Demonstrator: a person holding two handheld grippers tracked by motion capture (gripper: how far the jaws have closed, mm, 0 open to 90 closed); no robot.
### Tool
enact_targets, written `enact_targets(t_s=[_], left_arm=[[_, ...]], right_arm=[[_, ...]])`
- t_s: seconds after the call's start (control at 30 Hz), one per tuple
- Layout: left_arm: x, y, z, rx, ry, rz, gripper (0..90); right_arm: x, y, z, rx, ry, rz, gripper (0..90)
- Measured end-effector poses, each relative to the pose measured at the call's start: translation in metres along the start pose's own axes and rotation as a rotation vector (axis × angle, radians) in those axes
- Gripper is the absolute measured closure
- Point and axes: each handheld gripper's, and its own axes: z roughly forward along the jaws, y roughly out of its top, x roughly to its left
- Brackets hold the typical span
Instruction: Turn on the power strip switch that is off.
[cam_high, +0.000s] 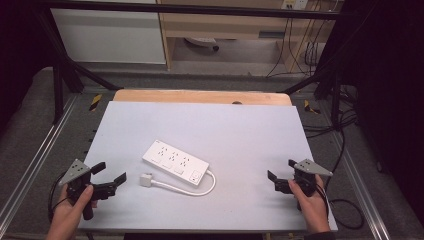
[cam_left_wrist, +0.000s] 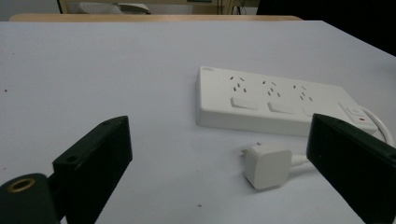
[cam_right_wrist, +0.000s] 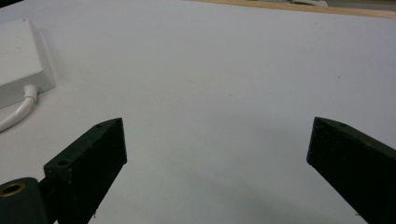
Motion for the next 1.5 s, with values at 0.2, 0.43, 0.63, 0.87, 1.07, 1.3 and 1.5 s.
enact_targets(t_s=[0.2,0.43,0.63,0.87,1.07,1.3,1.5], left_arm=[[0.000,0.000,0.000,0.003,0.003,0.000,7.0],[0.000,0.000,0.001,0.012,0.005,0.002,6.7],[0.000,-0.001,0.001,0.015,0.011,0.001,6.5],[0.001,-0.001,0.001,0.017,0.018,-0.005,6.4],[0.001,-0.001,0.002,0.020,0.011,-0.001,6.1],[0.001,-0.002,0.002,0.024,0.014,0.002,6.1],[0.000,-0.003,0.003,0.033,0.021,0.000,6.1]], right_arm=[[0.002,0.002,-0.002,-0.001,-0.004,-0.003,4.5],[0.007,0.013,-0.008,0.005,0.012,0.035,2.9],[0.012,0.016,-0.008,0.024,0.038,0.029,2.4],[0.017,0.018,-0.007,0.026,0.054,0.008,2.4],[0.023,0.021,-0.005,0.026,0.079,0.010,2.5],[0.028,0.024,-0.004,0.015,0.092,0.015,2.9],[0.031,0.030,0.000,0.001,0.093,0.040,3.4]])
